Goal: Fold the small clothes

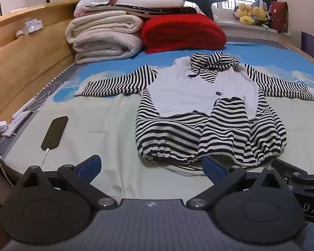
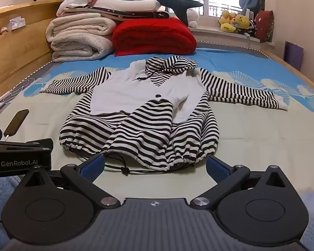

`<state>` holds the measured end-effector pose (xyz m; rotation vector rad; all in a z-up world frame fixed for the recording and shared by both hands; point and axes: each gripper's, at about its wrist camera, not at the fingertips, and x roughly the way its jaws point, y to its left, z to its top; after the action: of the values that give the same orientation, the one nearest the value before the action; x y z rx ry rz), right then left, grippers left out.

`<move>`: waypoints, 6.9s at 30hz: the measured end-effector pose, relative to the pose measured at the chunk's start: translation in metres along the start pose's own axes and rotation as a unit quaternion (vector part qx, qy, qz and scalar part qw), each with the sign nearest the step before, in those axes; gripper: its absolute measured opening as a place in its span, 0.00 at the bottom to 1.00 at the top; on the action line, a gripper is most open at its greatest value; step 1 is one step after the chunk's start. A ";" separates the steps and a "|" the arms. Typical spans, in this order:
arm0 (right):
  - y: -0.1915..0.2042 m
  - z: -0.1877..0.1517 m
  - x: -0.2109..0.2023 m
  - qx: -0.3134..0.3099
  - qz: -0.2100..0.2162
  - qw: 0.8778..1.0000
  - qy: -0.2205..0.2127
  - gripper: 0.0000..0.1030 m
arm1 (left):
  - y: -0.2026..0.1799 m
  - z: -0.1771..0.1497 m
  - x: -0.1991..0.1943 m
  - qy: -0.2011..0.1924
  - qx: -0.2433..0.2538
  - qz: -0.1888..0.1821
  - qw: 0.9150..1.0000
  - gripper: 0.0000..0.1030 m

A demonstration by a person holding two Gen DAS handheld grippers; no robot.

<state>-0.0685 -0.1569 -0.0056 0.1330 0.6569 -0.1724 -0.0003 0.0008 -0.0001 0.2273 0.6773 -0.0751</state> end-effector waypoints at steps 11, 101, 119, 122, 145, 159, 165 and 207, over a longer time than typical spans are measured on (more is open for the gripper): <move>0.000 -0.001 0.002 -0.001 0.001 1.000 0.006 0.99 | -0.001 -0.001 0.002 0.006 0.001 -0.007 1.000 1.00; 0.006 -0.002 0.010 0.009 0.009 0.999 0.036 0.99 | 0.008 0.000 0.005 0.013 -0.016 -0.027 0.999 1.00; -0.069 -0.038 0.125 0.101 -0.076 0.979 0.163 0.99 | 0.055 -0.025 0.137 0.130 -0.049 0.010 0.990 1.00; -0.064 -0.026 0.142 0.067 -0.097 0.981 0.153 0.99 | 0.054 -0.016 0.159 0.117 -0.050 -0.009 0.992 1.00; -0.144 0.081 0.288 0.183 0.043 0.973 0.132 0.51 | 0.050 0.068 0.254 0.089 -0.174 -0.154 0.969 0.94; -0.148 0.024 0.179 0.196 0.015 0.977 0.089 0.86 | 0.044 0.027 0.203 0.071 -0.030 -0.213 0.974 0.94; -0.141 0.037 0.204 0.173 -0.004 0.983 0.054 0.61 | 0.052 0.025 0.199 0.063 -0.029 -0.216 0.974 0.96; -0.157 0.083 0.226 0.301 0.062 0.952 -0.001 0.33 | 0.051 0.037 0.235 0.108 -0.085 -0.274 0.952 0.25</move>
<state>0.1252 -0.3511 -0.0900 0.7599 0.5745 -0.2487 0.2119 0.0428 -0.1107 -0.1262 0.9465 -0.5283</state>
